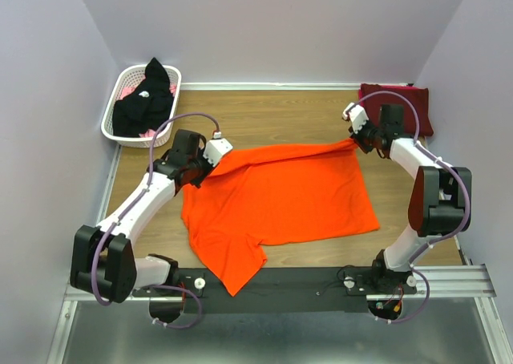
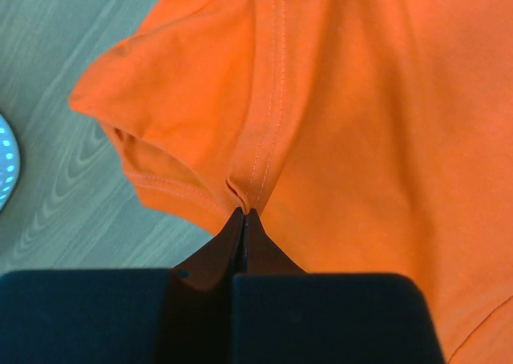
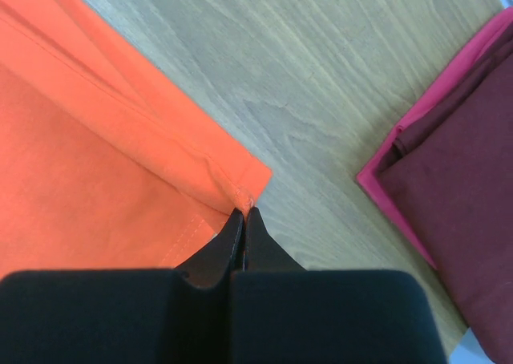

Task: Fold and stack the t-shirts
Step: Grap the side of the flattened tshirt furthest away from the robot with both arms, then fold the flattened tshirt in 1/3 of the way

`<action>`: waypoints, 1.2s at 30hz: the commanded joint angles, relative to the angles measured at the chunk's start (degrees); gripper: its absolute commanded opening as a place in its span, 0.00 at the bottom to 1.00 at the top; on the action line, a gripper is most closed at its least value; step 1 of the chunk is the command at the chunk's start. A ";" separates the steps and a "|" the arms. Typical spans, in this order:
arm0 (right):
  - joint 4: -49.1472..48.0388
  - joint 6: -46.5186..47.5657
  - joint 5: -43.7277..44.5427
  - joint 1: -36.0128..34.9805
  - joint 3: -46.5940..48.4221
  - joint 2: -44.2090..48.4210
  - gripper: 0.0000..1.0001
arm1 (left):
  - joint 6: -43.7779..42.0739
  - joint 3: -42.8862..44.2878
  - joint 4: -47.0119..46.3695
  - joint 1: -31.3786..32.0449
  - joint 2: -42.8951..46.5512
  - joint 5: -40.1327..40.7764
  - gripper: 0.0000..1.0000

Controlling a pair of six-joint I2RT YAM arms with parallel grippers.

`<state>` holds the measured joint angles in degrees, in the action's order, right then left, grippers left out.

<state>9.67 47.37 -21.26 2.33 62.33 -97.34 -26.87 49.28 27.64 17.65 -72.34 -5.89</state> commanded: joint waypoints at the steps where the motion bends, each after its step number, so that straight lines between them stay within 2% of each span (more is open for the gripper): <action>1: 0.61 0.09 1.30 0.48 3.49 0.04 0.01 | -1.07 4.58 1.62 -0.42 0.88 0.19 0.00; 7: 1.93 1.05 1.30 0.75 4.56 0.75 0.01 | -2.66 7.85 5.05 -0.51 1.84 -0.70 0.00; 13: 2.54 4.21 1.39 0.92 0.08 2.77 0.00 | -4.24 6.45 7.69 -0.77 4.39 -2.28 0.00; 17: 2.54 4.92 2.01 1.10 -1.85 2.59 0.01 | -6.43 5.13 10.50 -0.60 4.66 -6.40 0.00; 25: 3.95 5.80 1.22 1.10 -2.73 1.54 0.01 | -5.65 0.13 7.43 -0.60 0.27 -3.78 0.00; 28: 7.46 7.73 0.87 1.10 -2.82 2.33 0.34 | -7.31 0.47 8.65 -0.86 -0.09 -5.00 0.19; 29: 8.16 7.99 0.69 1.10 -3.17 2.85 0.53 | -8.10 0.73 8.83 -1.56 0.78 -6.31 0.38; 31: 9.66 7.65 0.16 1.10 -3.18 4.78 0.67 | -8.89 1.87 9.36 -3.14 1.41 -8.08 0.47; 33: 11.32 6.68 -0.89 1.10 -1.69 5.58 0.70 | -10.03 4.85 10.42 -7.34 0.89 -10.62 0.54; 36: 13.26 2.13 -2.29 1.19 2.25 5.50 0.70 | -10.22 9.34 11.21 -14.28 -2.09 -13.88 0.56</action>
<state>18.72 53.52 -20.91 3.09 60.12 -93.54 -35.55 53.17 37.87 10.41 -72.58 -14.02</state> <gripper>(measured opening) 0.700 0.551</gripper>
